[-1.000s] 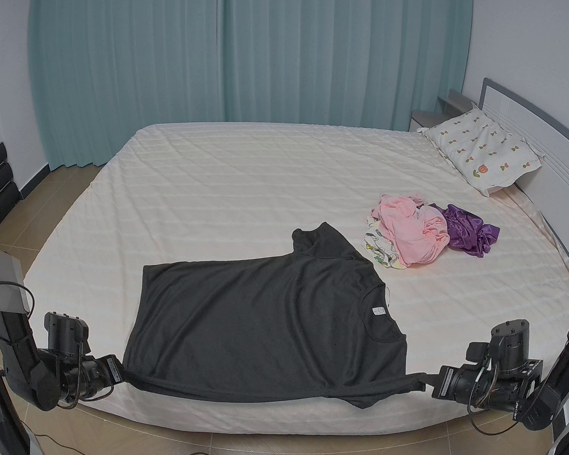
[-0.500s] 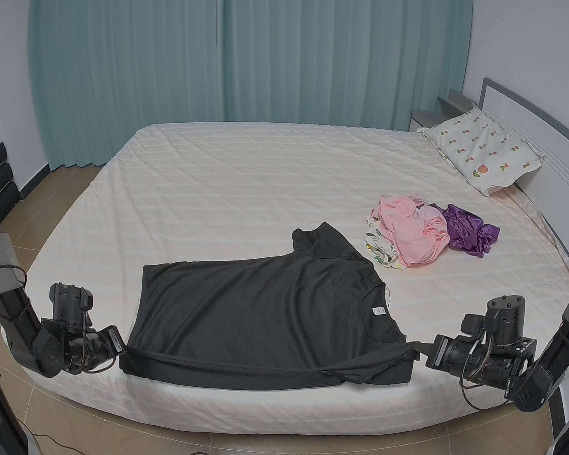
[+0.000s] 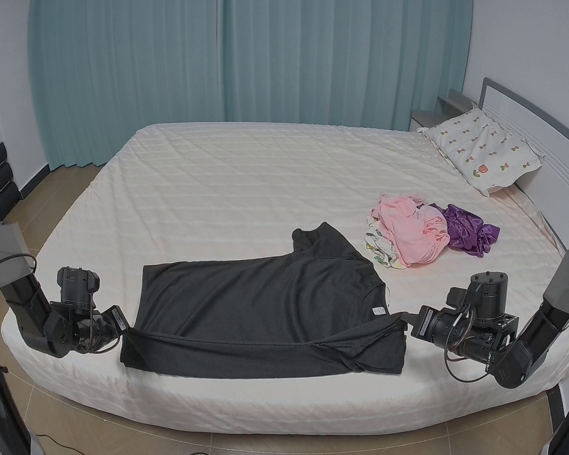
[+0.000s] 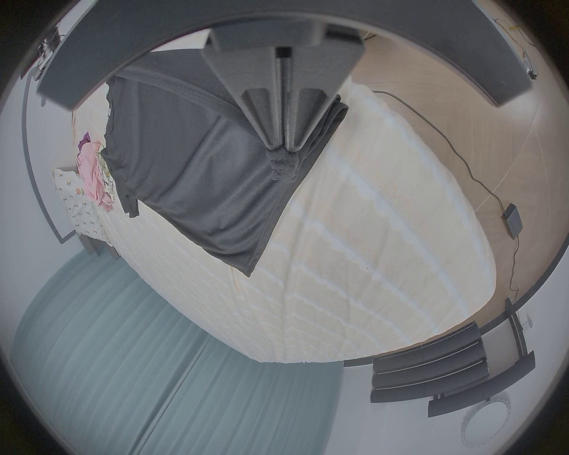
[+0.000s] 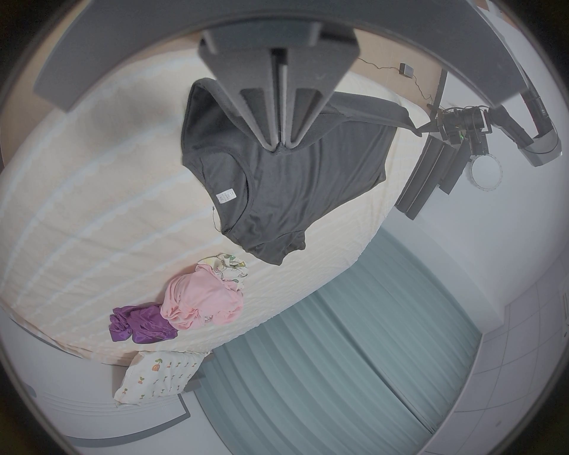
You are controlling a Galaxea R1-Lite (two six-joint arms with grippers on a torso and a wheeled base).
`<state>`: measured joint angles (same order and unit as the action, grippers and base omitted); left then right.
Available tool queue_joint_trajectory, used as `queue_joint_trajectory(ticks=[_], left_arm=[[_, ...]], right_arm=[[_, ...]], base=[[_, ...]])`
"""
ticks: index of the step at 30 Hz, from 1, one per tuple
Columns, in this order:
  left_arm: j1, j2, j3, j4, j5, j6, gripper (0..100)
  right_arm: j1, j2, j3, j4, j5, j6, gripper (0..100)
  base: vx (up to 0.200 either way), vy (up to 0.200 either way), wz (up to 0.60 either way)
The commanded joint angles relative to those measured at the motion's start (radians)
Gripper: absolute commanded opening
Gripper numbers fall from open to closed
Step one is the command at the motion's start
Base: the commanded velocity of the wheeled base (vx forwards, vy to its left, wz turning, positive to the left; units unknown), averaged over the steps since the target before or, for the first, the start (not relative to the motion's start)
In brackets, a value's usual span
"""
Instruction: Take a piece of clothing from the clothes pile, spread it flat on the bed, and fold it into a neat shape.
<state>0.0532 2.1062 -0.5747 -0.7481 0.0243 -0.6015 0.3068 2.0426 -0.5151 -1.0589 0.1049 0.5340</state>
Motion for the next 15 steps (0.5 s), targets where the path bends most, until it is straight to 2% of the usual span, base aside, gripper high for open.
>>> queue_joint_trajectory(ticks=[1,11,15], left_arm=[[0.000,0.086,-0.054,-0.004,0.005,-0.009,0],[0.000,0.166,-0.151,-0.004,0.013,-0.012,0],[0.000,0.210,-0.197,-0.004,0.042,-0.024,0]], right_arm=[[-0.009,0.080,-0.089,0.031,-0.001,-0.008,0],[-0.015,0.196,-0.226,0.060,-0.010,-0.008,0],[-0.015,0.249,-0.272,0.050,-0.013,-0.005,0]], base=[[0.000,0.000,0.00],[0.000,0.000,0.00],[0.000,0.000,0.00]])
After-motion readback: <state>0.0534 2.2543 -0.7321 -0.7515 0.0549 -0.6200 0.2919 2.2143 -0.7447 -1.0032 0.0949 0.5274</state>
